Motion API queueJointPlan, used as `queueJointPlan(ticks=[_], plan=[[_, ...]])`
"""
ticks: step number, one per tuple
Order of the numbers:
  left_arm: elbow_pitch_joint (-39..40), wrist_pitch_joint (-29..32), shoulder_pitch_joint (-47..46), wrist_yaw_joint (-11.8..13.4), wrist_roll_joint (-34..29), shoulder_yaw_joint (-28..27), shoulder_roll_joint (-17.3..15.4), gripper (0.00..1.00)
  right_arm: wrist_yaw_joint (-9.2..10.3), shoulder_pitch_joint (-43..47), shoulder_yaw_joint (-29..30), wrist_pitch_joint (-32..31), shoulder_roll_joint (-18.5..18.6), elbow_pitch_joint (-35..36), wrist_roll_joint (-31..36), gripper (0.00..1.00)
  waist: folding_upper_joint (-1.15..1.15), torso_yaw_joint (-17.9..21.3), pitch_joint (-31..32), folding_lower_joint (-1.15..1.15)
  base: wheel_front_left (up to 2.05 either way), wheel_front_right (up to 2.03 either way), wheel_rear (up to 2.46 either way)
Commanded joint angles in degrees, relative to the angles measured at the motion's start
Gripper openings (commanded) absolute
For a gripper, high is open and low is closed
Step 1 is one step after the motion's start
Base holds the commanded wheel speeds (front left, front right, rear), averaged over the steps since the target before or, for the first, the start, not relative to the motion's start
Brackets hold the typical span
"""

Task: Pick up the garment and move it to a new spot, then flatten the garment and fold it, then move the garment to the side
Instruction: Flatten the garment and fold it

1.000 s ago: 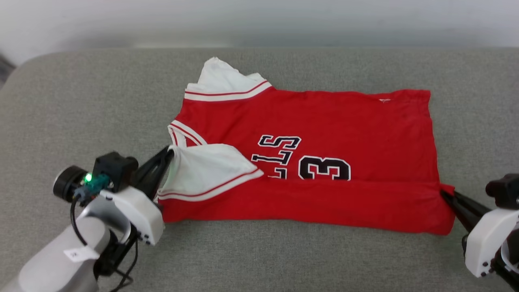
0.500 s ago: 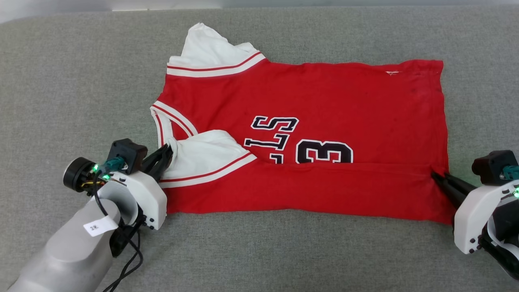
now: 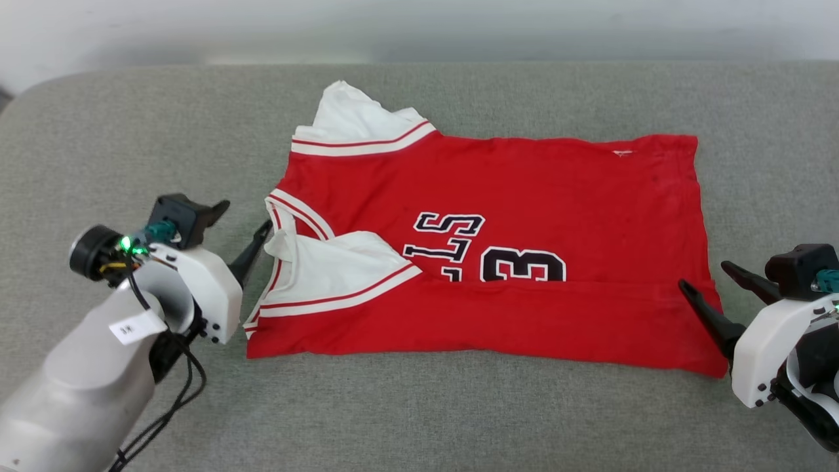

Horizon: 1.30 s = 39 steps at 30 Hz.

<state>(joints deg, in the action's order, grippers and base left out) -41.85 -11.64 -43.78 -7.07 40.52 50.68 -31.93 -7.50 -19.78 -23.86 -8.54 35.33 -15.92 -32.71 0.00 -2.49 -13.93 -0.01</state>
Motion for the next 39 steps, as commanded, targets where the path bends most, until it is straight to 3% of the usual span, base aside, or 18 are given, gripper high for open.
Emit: queueJointPlan(ticks=[1, 6, 18, 23, 29, 39], plan=[[0.99, 0.43, -0.87, -0.15, -0.39, 0.16, -0.74, 1.00, 0.02, 0.73, 0.31, 0.48, 0.22, 0.62, 0.44, 1.00, 0.00, -0.66, 1.44, 0.01, 0.00, 0.00, 0.00], [6.23, 7.03, -4.78, -0.25, 0.92, 0.82, -4.22, 1.00, 0.02, 1.96, 1.68, -0.05, 0.03, 2.60, 0.77, 1.00, 0.00, -1.38, 3.12, 0.01, 0.00, 0.00, 0.00], [20.34, 44.53, -12.27, -0.34, 14.96, 8.91, -10.05, 1.00, 0.02, 3.03, 2.85, -2.99, -2.00, 5.73, 2.20, 1.00, 0.00, -1.17, 3.81, 0.01, 0.00, 0.00, 0.00], [21.93, 55.83, -12.29, -0.34, 21.10, 11.44, -10.88, 1.00, 0.02, 2.06, 2.38, -3.78, -2.40, 6.70, 2.29, 1.00, 0.00, 0.04, 3.03, 0.01, 0.00, 0.00, 0.00], [18.82, 61.17, -9.81, -0.03, 24.06, 13.38, -10.33, 1.00, 0.02, 0.61, 2.01, -4.59, -2.49, 7.39, 2.19, 1.00, 0.00, 1.83, 1.54, 0.01, 0.00, 0.00, 0.00], [12.94, 59.67, -3.72, -0.06, 24.38, 16.60, -7.56, 1.00, 0.02, -1.78, 1.30, -3.94, -3.19, 6.56, 2.31, 1.00, 0.00, 3.91, -0.68, 0.01, 0.00, 0.00, 0.00]])
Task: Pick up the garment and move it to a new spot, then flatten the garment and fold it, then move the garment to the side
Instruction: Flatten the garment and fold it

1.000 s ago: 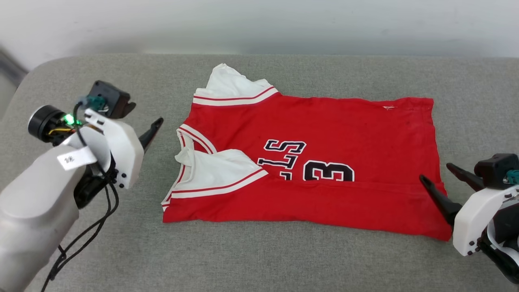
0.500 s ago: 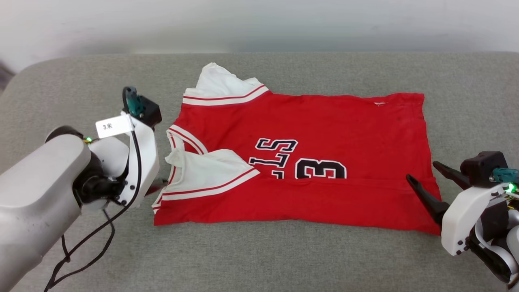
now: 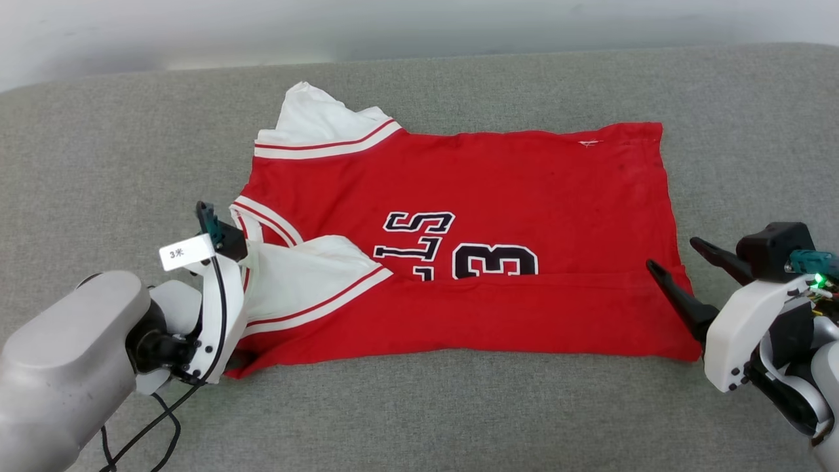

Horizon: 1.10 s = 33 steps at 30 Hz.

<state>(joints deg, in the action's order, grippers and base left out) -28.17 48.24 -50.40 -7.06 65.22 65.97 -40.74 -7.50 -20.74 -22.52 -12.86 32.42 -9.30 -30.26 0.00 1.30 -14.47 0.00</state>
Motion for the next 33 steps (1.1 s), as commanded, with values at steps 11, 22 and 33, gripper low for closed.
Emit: queueJointPlan(ticks=[11, 22, 33], plan=[[1.54, -5.52, 2.29, -0.35, 0.56, 1.91, 0.40, 0.00, 0.02, -4.62, -1.10, -1.99, 3.90, 1.06, -0.59, 1.00, 0.00, -0.23, 2.44, 0.00, 0.00, 0.00, 0.00], [9.46, -10.68, -0.22, -0.36, -0.12, 3.06, -4.17, 0.00, 0.02, -11.90, -8.22, -28.25, 14.67, 6.07, -9.95, 1.00, 0.00, -1.88, 4.14, 0.00, 0.00, 0.00, 0.00], [11.70, -12.31, -3.16, -0.36, -1.29, 3.80, -3.90, 0.00, 0.02, -10.30, -7.91, -40.24, 9.50, -2.72, -15.42, 1.00, 0.00, -3.72, 0.38, 0.00, 0.00, 0.00, 0.00]])
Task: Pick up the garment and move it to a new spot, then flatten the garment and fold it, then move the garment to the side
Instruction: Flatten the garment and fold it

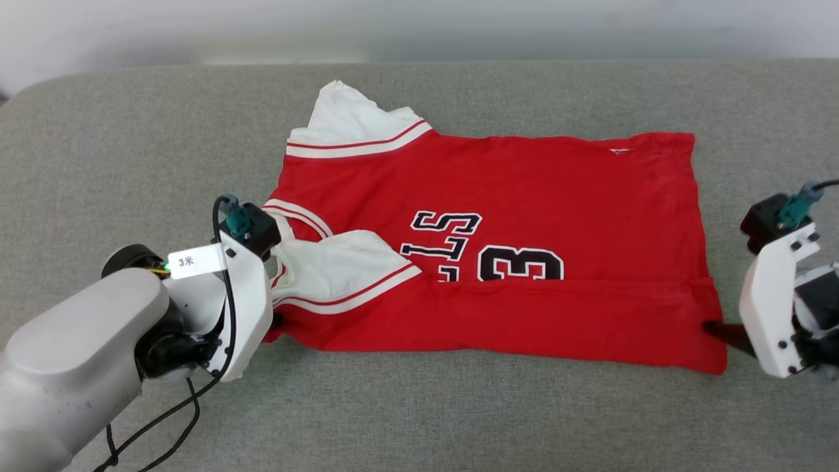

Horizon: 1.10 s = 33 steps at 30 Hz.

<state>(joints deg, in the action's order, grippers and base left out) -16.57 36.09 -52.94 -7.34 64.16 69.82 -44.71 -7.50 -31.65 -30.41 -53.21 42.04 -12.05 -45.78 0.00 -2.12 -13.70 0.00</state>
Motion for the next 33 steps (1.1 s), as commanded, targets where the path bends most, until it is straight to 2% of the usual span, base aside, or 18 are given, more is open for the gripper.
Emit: queueJointPlan(ticks=[1, 8, 11, 12, 13, 22, 30, 33], plan=[[0.15, -0.32, -0.86, -0.08, -0.30, 0.03, 0.17, 0.00, 0.02, 1.06, -0.20, 0.39, -0.91, -0.95, 0.42, 1.00, 0.00, -0.50, -0.80, 0.00, 0.00, 0.00, 0.00], [-0.06, -1.27, -1.32, -0.07, -0.21, 0.61, 0.48, 0.00, -0.08, 4.22, -3.69, 3.29, -6.40, -6.66, 0.20, 1.00, 0.00, -1.19, -3.44, 0.00, 0.00, 0.00, 0.00], [-0.33, -1.73, -0.93, -0.05, -0.06, 0.95, 0.37, 0.00, -0.14, 5.03, -6.55, 4.30, -7.22, -7.55, -0.23, 1.00, 0.00, -1.14, -3.78, 0.00, 0.00, 0.00, 0.00], [-0.47, -2.01, -0.76, -0.05, 0.02, 1.05, 0.31, 0.00, -0.15, 4.89, -7.24, 5.01, -7.09, -7.48, -0.12, 0.95, 0.00, -1.02, -3.72, 0.00, 0.00, 0.00, 0.00], [-0.68, -2.12, -0.46, -0.05, 0.13, 1.18, 0.21, 0.00, -0.15, 4.49, -7.60, 5.86, -6.89, -7.39, -0.27, 0.00, 0.00, -0.85, -3.49, 0.00, 0.00, 0.00, 0.00], [0.03, -3.99, 2.99, -0.05, 2.20, 1.92, -1.40, 0.00, 0.03, 1.83, -7.93, 12.46, -0.37, -4.63, -2.77, 0.00, 0.00, 0.27, 2.67, 0.00, 0.00, 0.00, 0.00], [4.36, -4.96, 8.30, 0.00, 4.60, 2.41, -5.03, 0.00, 0.03, 7.18, -7.66, 14.71, 5.73, 0.79, -6.43, 0.00, 0.00, 0.39, 7.65, 0.00, 0.00, 0.00, 0.00], [6.42, -5.16, 10.92, 0.80, 4.88, 2.65, -6.10, 0.00, 0.03, 10.34, -7.24, 14.60, 7.28, 2.40, -7.27, 0.00, 0.00, 0.44, 8.25, 0.00, 0.00, 0.00, 0.00]])
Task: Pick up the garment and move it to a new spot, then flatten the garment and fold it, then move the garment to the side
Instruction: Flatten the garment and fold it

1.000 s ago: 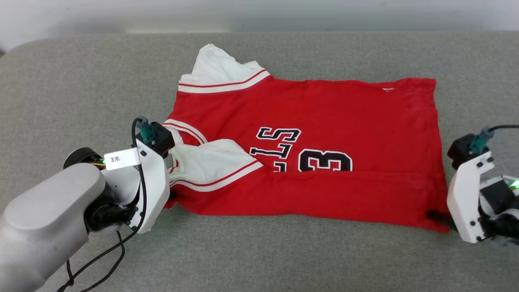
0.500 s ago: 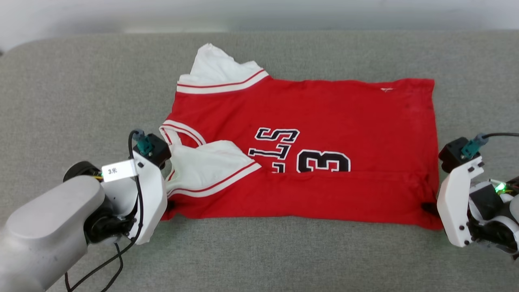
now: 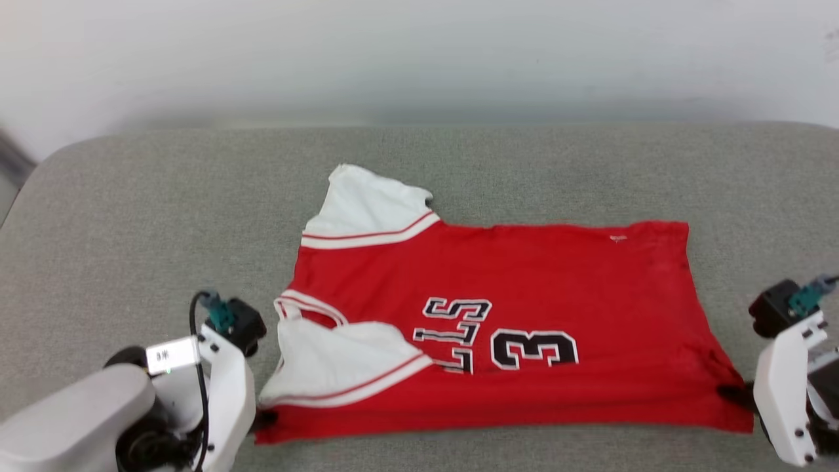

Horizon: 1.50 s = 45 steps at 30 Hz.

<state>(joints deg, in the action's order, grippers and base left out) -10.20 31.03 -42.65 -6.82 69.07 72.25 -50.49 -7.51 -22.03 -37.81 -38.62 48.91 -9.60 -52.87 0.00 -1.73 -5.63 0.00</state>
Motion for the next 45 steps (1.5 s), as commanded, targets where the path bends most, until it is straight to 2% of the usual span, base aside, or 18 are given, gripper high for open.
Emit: queueJointPlan(ticks=[1, 6, 11, 12, 13, 14, 15, 19, 20, 26, 32, 33, 38, 41, 45], plan=[[0.47, -0.16, 1.64, 0.50, 0.06, 0.30, -0.53, 0.00, 0.04, 1.72, 0.52, 0.07, 0.71, 0.27, -0.46, 0.00, 0.00, 0.05, 0.26, 0.00, 0.00, 0.00, 0.00], [0.62, -0.85, 5.81, 1.44, 0.67, 0.51, -0.54, 0.00, 0.05, 6.42, 0.87, -0.48, 0.70, 0.61, 0.20, 0.00, 0.00, 0.37, -0.33, 0.00, 0.00, 0.00, 0.00], [-1.49, -0.42, 7.83, 2.08, 1.30, 0.58, 0.29, 0.00, 0.04, 8.23, 1.39, 0.45, -1.83, -1.46, 1.45, 0.00, 0.00, 0.62, -1.22, 0.00, 0.00, 0.00, 0.00], [-2.04, -0.32, 7.91, 2.38, 1.16, 0.58, 0.49, 0.11, 0.05, 8.13, 1.83, 0.93, -2.24, -1.94, 1.86, 0.00, 0.00, 0.65, -1.31, 0.00, 0.00, 0.00, 0.00], [-2.24, -0.76, 7.72, 2.40, 0.68, 0.54, 0.75, 0.96, 0.05, 8.14, 2.21, 1.35, -2.73, -2.31, 2.13, 0.19, 0.00, 0.63, -1.29, 0.00, 0.00, 0.00, 0.00], [-2.43, -1.16, 7.44, 2.40, 0.93, 0.14, 0.91, 1.00, 0.04, 7.98, 2.74, 2.14, -3.18, -2.35, 2.62, 0.91, 0.00, 0.57, -1.15, 0.00, 0.00, 0.00, 0.00], [-2.40, -1.62, 7.03, 2.29, 0.90, -0.13, 0.85, 1.00, 0.04, 7.80, 3.30, 2.69, -3.46, -2.38, 2.87, 1.00, 0.00, 0.51, -0.91, 0.00, 0.00, 0.00, 0.00], [-1.88, -3.19, 4.99, 1.89, 0.95, -1.93, 0.15, 1.00, 0.04, 7.11, 6.36, 6.91, -3.82, -0.49, 3.80, 1.00, 0.00, 0.09, 0.51, 0.00, 0.00, 0.00, 0.00], [-1.82, -4.01, 2.93, 2.02, 0.95, -3.71, -0.92, 1.00, 0.04, 6.31, 10.21, 12.45, -4.41, 1.86, 4.87, 1.00, 0.00, -0.11, 1.63, 0.00, 0.00, 0.00, 0.00], [-1.87, -6.32, -3.70, 1.87, -2.33, -6.87, -1.03, 1.00, 0.04, 6.59, 18.90, 24.06, -7.47, 6.52, 10.98, 1.00, 0.00, 0.09, 2.21, 0.00, 0.00, 0.00, 0.00], [-4.02, -9.56, -11.48, 2.94, -7.21, -9.73, 1.35, 1.00, 0.04, 9.54, 28.14, 32.17, -15.09, 11.69, 20.44, 1.00, 0.00, 1.65, -0.70, 0.00, 0.00, 0.00, 0.00], [-4.02, -9.56, -11.48, 2.94, -7.21, -9.73, 1.35, 1.00, 0.04, 9.54, 28.14, 32.17, -15.09, 11.69, 20.44, 1.00, 0.00, 1.65, -0.70, 0.00, 0.00, 0.00, 0.00], [-7.81, -10.22, -18.12, 2.92, -8.57, -12.02, 4.39, 1.00, 0.04, 12.77, 34.69, 36.53, -23.10, 17.51, 28.68, 1.00, 0.00, 3.71, -5.26, 0.00, 0.00, 0.00, 0.00], [-10.76, -8.89, -22.43, 2.48, -9.84, -12.25, 6.35, 1.00, 0.03, 15.03, 36.96, 37.62, -27.22, 20.94, 32.43, 1.00, 0.00, 4.90, -8.58, 0.00, 0.00, 0.00, 0.00], [-15.50, -5.02, -27.81, 1.62, -8.56, -12.81, 9.10, 1.00, 0.03, 16.40, 38.54, 38.28, -31.25, 24.62, 35.26, 1.00, 0.00, 6.73, -13.38, 0.00, 0.00, 0.00, 0.00]])
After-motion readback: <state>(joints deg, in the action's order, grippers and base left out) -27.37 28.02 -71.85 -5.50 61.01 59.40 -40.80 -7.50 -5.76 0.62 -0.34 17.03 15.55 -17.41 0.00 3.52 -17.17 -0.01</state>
